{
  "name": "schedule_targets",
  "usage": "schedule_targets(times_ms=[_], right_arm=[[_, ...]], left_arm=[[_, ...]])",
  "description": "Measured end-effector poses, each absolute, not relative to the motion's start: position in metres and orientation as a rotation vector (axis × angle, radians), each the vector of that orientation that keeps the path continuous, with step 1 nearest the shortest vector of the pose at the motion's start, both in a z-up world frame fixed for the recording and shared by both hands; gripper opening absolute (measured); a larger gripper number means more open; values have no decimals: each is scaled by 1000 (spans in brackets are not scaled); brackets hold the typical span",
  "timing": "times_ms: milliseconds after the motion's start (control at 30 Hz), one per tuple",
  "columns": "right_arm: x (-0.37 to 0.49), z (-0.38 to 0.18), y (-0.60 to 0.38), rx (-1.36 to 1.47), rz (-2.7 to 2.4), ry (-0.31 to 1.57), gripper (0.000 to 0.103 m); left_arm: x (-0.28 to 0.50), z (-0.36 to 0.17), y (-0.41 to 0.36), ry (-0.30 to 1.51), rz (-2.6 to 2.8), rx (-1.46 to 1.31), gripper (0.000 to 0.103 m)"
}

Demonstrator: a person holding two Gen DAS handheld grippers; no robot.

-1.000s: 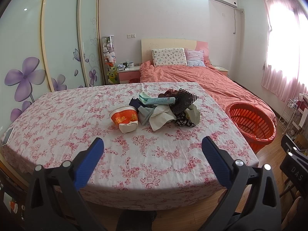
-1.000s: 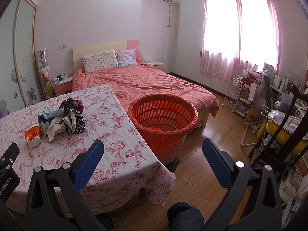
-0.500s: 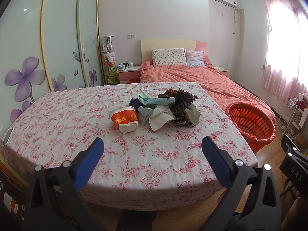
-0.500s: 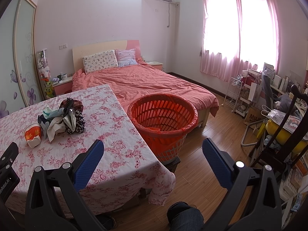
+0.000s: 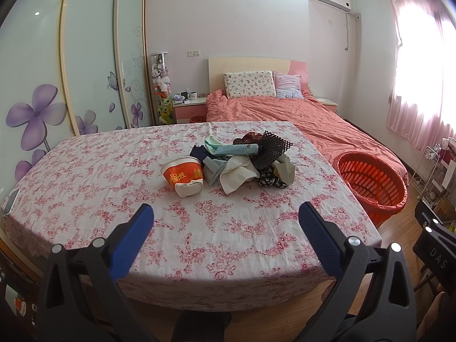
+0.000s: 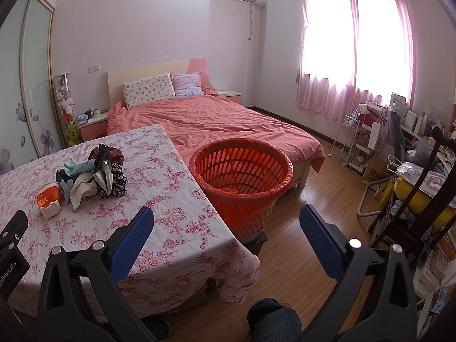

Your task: Collect trash

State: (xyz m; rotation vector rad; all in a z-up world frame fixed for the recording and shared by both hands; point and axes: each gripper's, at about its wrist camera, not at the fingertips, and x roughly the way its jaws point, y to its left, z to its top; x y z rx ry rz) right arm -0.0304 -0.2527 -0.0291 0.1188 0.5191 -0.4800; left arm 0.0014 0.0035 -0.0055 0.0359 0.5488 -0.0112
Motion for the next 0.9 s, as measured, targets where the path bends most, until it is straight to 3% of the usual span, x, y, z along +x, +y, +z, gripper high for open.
schedule_targets(times_ms=[567, 900], right_arm=[[-22, -39, -255, 129, -469, 530, 101], [22, -57, -252, 152, -363, 612, 101]], left_arm=[[15, -18, 9, 583, 14, 25, 99], [75, -45, 74, 673, 150, -49, 99]])
